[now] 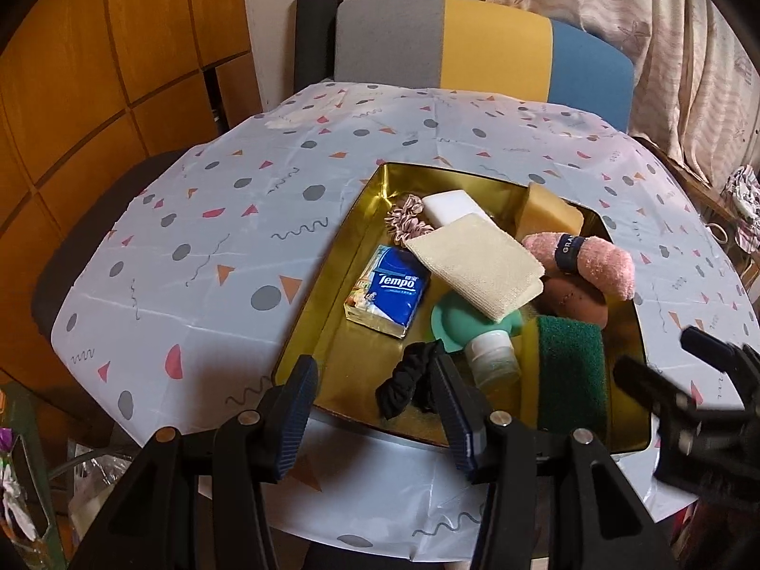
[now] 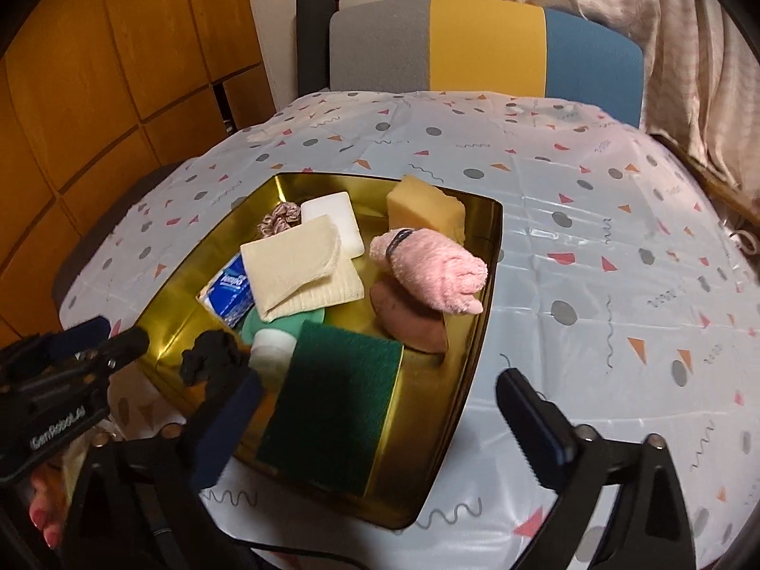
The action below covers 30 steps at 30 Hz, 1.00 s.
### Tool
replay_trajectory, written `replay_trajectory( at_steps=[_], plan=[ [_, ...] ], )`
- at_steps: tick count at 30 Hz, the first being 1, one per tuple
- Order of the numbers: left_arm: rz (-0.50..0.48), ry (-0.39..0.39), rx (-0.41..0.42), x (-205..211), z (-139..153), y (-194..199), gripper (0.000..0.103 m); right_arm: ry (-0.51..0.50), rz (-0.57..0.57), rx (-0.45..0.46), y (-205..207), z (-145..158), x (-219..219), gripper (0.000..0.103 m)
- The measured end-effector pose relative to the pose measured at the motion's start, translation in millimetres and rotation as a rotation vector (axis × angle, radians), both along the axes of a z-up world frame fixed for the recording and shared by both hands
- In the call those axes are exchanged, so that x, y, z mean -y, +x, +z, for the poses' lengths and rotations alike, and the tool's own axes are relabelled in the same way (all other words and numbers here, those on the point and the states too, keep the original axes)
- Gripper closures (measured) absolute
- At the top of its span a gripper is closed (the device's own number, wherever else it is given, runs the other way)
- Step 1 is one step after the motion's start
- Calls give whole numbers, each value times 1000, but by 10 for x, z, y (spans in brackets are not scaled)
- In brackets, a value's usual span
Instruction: Organize rigid objects
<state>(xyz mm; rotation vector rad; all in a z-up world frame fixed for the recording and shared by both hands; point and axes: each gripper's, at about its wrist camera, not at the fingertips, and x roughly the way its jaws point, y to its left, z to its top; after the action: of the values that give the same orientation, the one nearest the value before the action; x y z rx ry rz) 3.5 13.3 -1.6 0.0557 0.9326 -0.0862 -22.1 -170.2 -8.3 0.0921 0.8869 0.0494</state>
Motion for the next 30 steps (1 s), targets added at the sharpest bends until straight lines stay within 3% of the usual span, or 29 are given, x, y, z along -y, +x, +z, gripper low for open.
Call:
replay_trajectory(
  at_steps=[5,18,22,30],
  plan=[
    [11,-5,-1,-12,51,19,53,-42,-2,-11,-81,43,-140,0],
    [-20,104,-6,154,128,-40,53,-102,-145,-37,-148,93,-176,0],
    [-30,105,-25,177,98,-49,53,-102,-177,-76,-156,75,-173,0],
    [-44,113,-39,199,88,-63,54,-101,-191,-58,-195,103,-229,0]
  ],
)
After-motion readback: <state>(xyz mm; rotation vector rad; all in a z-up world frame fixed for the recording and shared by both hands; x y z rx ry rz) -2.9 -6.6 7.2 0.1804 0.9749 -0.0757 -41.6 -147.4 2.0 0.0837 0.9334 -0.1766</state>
